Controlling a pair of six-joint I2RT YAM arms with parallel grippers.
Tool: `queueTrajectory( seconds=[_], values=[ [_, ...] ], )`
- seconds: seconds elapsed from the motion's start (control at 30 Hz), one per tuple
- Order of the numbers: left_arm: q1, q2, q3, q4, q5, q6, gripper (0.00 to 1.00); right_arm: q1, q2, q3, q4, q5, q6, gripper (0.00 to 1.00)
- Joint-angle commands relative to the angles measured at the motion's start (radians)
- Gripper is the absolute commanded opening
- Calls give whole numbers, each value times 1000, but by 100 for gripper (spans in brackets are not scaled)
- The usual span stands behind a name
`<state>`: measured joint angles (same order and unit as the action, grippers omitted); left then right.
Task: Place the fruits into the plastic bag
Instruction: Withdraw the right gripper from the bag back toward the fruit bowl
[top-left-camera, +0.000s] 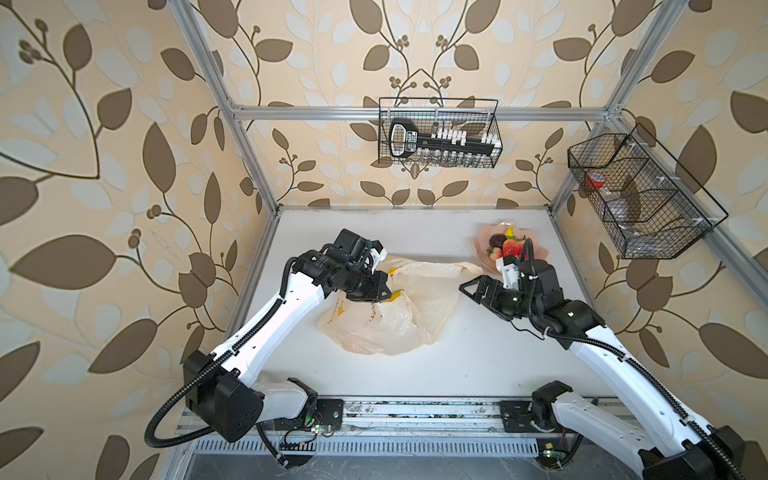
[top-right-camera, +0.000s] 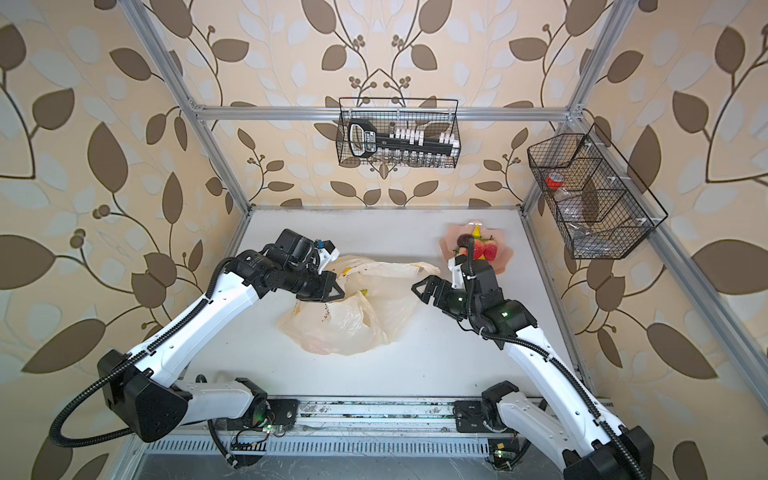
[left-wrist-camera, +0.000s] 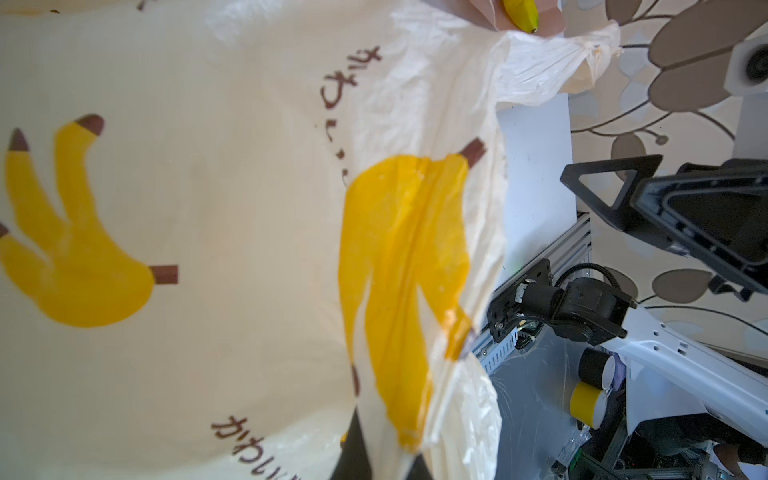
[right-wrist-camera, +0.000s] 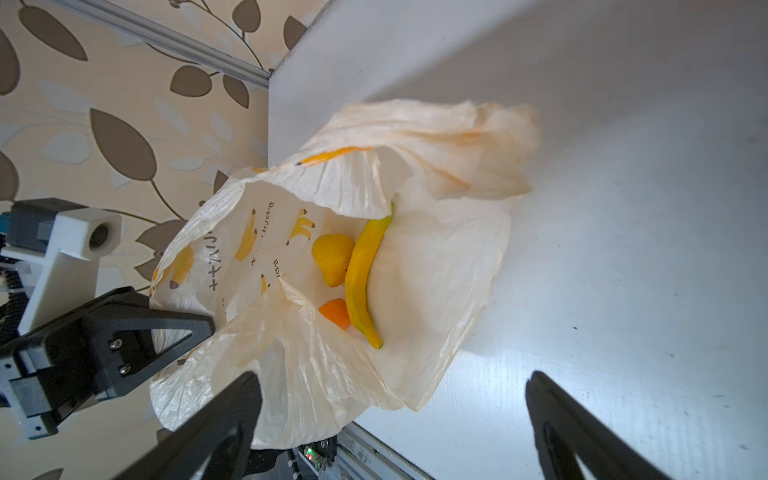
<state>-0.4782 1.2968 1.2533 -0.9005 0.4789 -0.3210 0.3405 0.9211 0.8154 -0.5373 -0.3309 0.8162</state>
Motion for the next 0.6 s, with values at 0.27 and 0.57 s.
queueTrajectory(
  seconds=[0.27, 0.57],
  values=[
    [-4, -27, 9, 14, 1, 3, 0, -85, -45, 86, -192, 96, -131, 100],
    [-4, -33, 10, 6, -7, 10, 0, -117, -33, 142, -289, 200, -222, 100]
  ],
)
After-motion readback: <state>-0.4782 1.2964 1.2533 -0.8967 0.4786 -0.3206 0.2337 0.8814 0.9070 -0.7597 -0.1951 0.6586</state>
